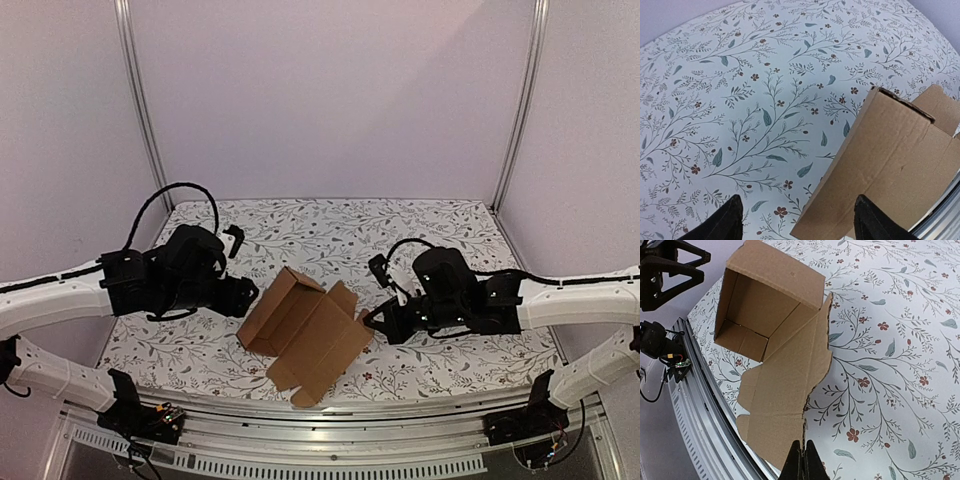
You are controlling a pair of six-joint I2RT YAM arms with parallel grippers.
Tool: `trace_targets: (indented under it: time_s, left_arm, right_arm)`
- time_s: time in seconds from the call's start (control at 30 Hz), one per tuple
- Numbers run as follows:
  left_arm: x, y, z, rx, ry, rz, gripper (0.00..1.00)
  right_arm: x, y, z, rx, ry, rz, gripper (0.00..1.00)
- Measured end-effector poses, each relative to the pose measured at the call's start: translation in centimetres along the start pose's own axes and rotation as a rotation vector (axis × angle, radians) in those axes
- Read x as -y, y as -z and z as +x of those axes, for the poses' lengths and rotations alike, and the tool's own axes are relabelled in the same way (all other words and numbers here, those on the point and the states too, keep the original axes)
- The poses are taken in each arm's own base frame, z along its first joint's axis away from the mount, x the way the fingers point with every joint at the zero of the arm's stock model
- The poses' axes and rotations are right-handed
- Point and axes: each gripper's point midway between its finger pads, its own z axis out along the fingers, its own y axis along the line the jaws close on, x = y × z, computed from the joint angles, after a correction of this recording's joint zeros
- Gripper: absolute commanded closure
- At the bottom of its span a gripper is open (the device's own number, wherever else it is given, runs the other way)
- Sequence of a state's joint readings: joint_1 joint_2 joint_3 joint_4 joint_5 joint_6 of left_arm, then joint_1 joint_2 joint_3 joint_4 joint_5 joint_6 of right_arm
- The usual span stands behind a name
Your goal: Fold the paper box
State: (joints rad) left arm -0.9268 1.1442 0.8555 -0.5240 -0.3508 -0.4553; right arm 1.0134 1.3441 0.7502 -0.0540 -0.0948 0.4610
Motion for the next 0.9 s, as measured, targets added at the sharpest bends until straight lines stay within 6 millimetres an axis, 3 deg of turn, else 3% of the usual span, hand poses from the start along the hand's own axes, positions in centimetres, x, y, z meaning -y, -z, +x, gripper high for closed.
trace_targets:
  time_s: [0.23,0.47,0.73,0.9]
  left_arm:
    - [-0.4,2.3,-2.3,0.083,0.016,0.009,0.24]
    - [-0.4,2.8,-2.7,0.099,0.019,0.015,0.23]
    - [-0.3,2.7,-2.8,0.104,0.015,0.021,0.23]
    - [0.0,2.7,-3.0,0.109,0.013,0.031,0.23]
  right_arm:
    - [-1.1,4.5,-3.0,-0.020,0.193,0.057,1.00]
    - [-2.5,10.5,-6.6,-0.026,0.377,0.112,1.00]
    - [-2.1,15.0,-7.0,-0.135,0.578,0.210,1.00]
    - [-1.4,17.6,-8.4,-0.209,0.727,0.325,1.00]
